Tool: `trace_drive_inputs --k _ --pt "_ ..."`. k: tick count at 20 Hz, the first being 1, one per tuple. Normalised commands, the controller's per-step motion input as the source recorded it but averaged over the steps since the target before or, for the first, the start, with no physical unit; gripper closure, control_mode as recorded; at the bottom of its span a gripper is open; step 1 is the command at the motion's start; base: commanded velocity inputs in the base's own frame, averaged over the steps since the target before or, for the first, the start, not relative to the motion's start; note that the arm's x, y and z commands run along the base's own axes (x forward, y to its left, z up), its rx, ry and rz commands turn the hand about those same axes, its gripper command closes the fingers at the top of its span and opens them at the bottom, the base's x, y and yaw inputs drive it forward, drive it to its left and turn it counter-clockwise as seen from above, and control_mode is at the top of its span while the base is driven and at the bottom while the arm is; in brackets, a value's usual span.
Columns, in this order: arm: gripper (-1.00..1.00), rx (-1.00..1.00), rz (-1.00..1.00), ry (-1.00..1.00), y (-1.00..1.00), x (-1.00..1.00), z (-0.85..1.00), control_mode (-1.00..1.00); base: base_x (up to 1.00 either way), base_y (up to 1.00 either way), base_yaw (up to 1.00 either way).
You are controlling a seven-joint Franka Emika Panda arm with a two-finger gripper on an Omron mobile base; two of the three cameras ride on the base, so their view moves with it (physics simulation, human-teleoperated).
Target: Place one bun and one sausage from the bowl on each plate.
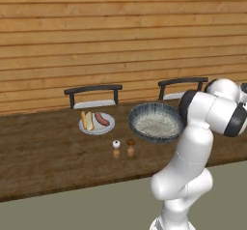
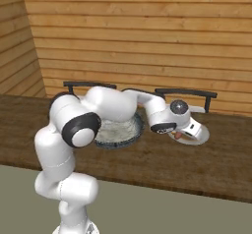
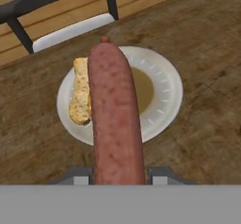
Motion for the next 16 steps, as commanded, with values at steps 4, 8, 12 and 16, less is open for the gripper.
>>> trace_drive_inputs --k 4,8,12,16 --pt "1.00 0.00 0.00 -0.07 -0.10 0.24 -0.09 -1.00 0.00 0.00 0.00" --pt "1.00 0.00 0.00 -0.06 -0.09 0.26 -0.04 -1.00 0.00 0.00 0.00" --pt "1.00 0.00 0.00 -0.05 -0.15 0.16 -0.15 -1.00 0.00 0.00 0.00" --pt "1.00 0.00 0.00 -0.06 -0.06 0.08 -0.28 -1.00 0.00 0.00 0.00"
